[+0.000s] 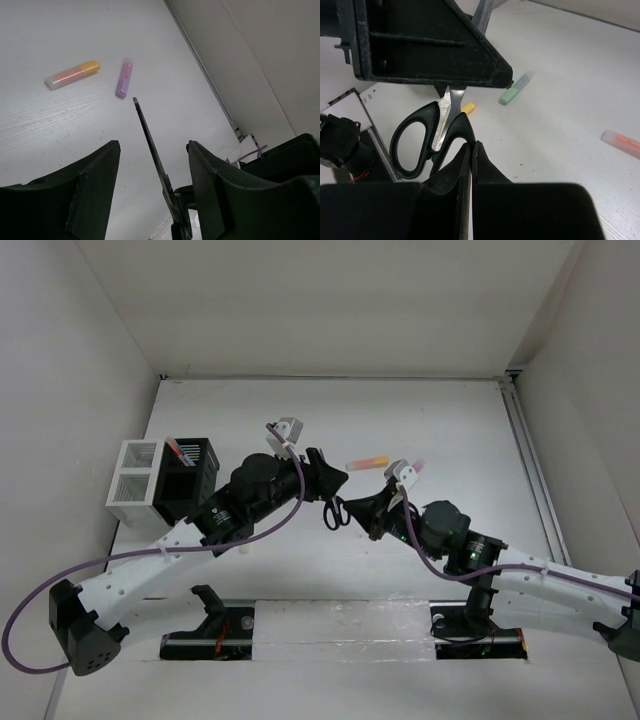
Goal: Sort the stationery into containers
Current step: Place the scissors in the storage box.
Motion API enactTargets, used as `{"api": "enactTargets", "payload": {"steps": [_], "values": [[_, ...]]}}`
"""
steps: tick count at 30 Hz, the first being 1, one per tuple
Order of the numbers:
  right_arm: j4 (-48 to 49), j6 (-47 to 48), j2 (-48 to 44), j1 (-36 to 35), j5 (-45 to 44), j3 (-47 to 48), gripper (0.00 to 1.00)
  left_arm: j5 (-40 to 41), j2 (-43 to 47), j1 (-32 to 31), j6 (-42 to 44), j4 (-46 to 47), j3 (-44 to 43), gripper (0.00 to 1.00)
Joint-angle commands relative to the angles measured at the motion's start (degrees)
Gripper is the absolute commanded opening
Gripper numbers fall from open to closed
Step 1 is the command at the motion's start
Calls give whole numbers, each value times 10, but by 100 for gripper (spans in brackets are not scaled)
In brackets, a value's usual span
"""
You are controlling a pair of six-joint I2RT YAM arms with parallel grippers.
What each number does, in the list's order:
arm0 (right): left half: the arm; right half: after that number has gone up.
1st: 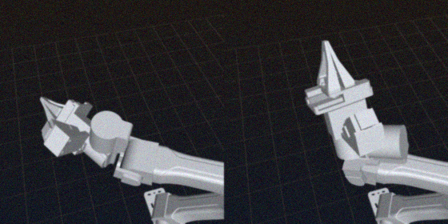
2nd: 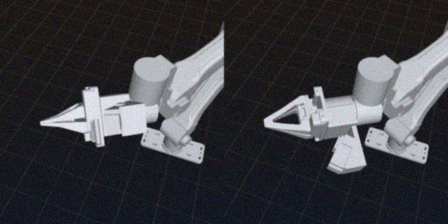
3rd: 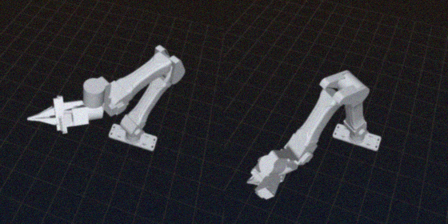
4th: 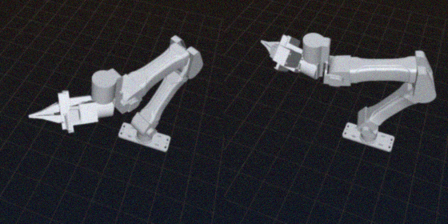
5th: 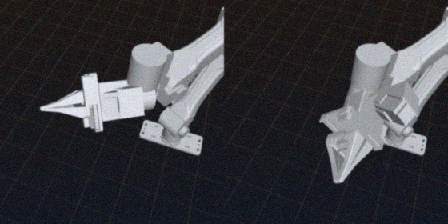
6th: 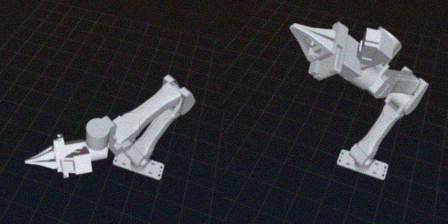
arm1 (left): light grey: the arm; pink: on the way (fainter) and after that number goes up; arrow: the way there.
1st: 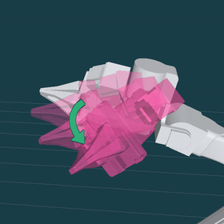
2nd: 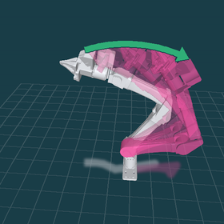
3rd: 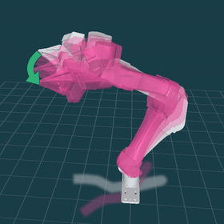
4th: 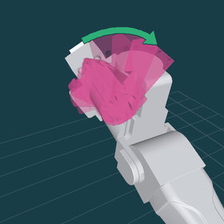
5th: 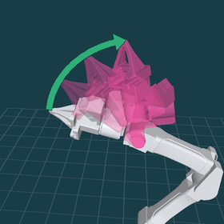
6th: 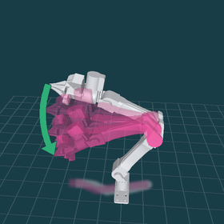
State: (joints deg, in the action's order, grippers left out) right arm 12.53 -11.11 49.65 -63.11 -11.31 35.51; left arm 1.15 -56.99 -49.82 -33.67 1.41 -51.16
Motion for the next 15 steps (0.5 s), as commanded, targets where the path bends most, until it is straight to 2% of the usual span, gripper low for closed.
{"api": "enactTargets", "payload": {"steps": [1,4,10,13,15], "values": [[50,7,7,-5,9,2,0,13,21,1,15,9,-39,53],[50,7,7,-5,15,2,0,18,21,1,22,3,-46,55],[50,7,1,-5,15,2,0,24,26,1,22,-4,-51,43],[50,7,-4,-5,15,2,0,24,26,1,22,-4,-51,42],[50,7,-4,-5,9,2,0,18,26,1,22,-4,-46,35]]}}
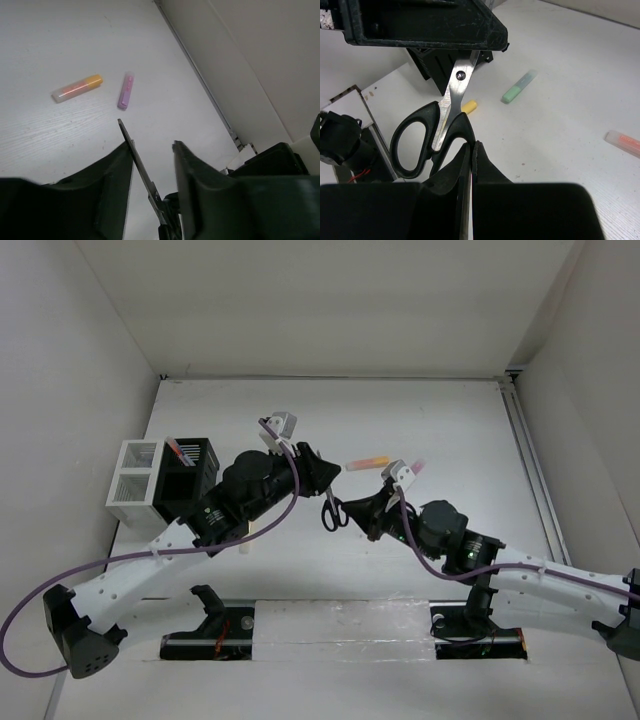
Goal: Sort the stationery into containers
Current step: Place the scissors in the storage box.
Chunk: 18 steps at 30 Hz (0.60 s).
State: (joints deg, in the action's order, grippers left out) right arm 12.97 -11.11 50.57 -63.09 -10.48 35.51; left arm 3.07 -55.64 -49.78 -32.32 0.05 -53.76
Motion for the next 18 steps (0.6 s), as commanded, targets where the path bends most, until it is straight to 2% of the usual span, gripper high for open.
{"api": "enactTargets", "payload": {"steps": [1,4,5,6,12,14,15,16,17,18], "values": [[45,7,-19,-5,1,2,0,-1,12,0,9,10,-20,27],[45,7,-19,-5,-5,2,0,-1,12,0,9,5,-20,12],[45,7,-19,-5,-5,2,0,-1,12,0,9,5,-20,3],[45,7,-19,-5,-5,2,0,4,12,0,9,-2,-20,0],[45,14,-13,-5,-5,2,1,11,7,0,23,-22,-30,0],[45,14,-13,-5,-5,2,19,37,12,0,38,-39,-49,0],[45,14,-19,-5,-5,2,33,37,12,0,44,-46,-54,0],[45,14,-19,-5,-5,-3,62,43,12,0,45,-58,-62,0],[45,14,-27,-5,-12,-4,72,50,12,0,52,-64,-62,0],[45,14,-33,-5,-21,-9,94,50,12,0,57,-69,-69,0]]}}
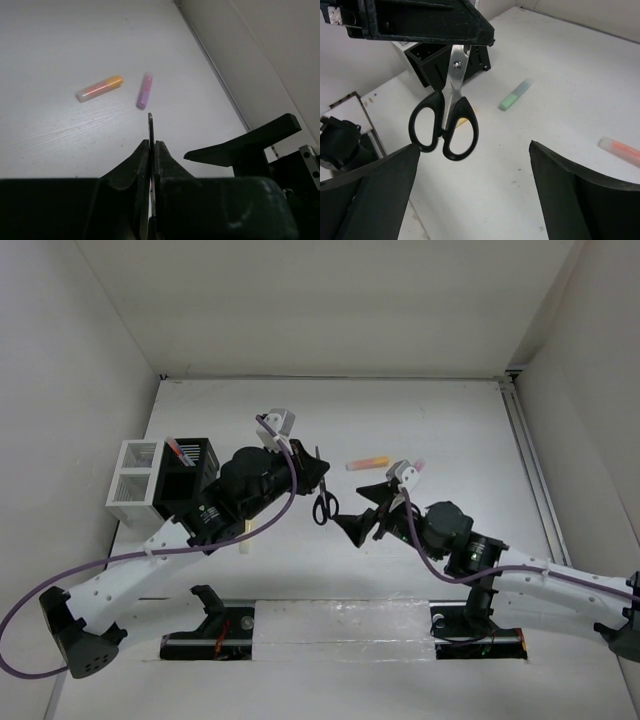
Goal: Sort the stationery into containers
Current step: Place the scissors in the storage box.
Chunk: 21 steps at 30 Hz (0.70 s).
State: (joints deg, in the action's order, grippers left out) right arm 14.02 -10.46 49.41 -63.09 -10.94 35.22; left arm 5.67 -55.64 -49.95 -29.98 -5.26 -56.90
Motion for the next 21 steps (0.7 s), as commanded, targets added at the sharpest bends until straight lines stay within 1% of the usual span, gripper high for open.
{"api": "enactTargets", "payload": {"steps": [1,4,5,7,8,9,13,14,15,17,18,19,21], "values": [[35,7,-31,-5,-22,-6,99,33,12,2,33,-26,-37,0],[21,7,-56,-5,-41,-11,100,82,12,2,39,-53,-44,0],[15,7,-65,-5,-48,-11,100,123,12,2,39,-77,-52,0],[2,7,-83,-5,-56,-16,100,169,7,2,39,-106,-67,0],[-3,7,-99,-5,-64,-16,100,194,0,2,34,-135,-73,0],[-16,7,-106,-5,-64,-16,100,236,0,2,33,-149,-86,0],[-40,7,-137,-5,-69,-16,100,342,-34,2,26,-229,-133,0],[-40,7,-148,-5,-69,-23,100,358,-54,19,20,-263,-155,0],[-40,7,-148,-5,-74,-30,100,358,-66,39,15,-281,-155,0],[-40,7,-153,-5,-74,-35,100,329,-84,98,-2,-306,-173,0],[-40,7,-153,-5,-74,-35,100,304,-84,167,-2,-306,-173,0],[-40,7,-148,-5,-74,-35,100,264,-84,199,10,-288,-157,0],[-40,7,-148,-5,-74,-35,100,256,-78,259,17,-281,-150,0]]}}
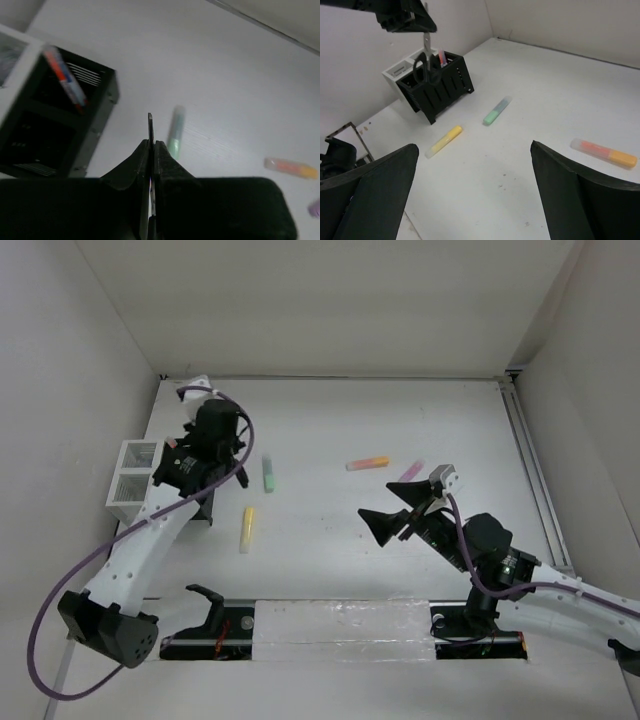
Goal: Sort the stationery into containers
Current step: Place the scissors in the storage box.
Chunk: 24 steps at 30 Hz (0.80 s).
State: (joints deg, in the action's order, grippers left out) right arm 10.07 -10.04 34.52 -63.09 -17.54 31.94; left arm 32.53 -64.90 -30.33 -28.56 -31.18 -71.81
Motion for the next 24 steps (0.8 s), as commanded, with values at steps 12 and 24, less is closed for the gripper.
{"api": "enactTargets", "payload": {"steps": [12,24], "values": [[0,-8,43,-5,23,9,100,228,9,160,-122,-136,-45,0],[37,-2,110,-5,65,15,100,303,-114,290,-138,-165,-142,0]]}}
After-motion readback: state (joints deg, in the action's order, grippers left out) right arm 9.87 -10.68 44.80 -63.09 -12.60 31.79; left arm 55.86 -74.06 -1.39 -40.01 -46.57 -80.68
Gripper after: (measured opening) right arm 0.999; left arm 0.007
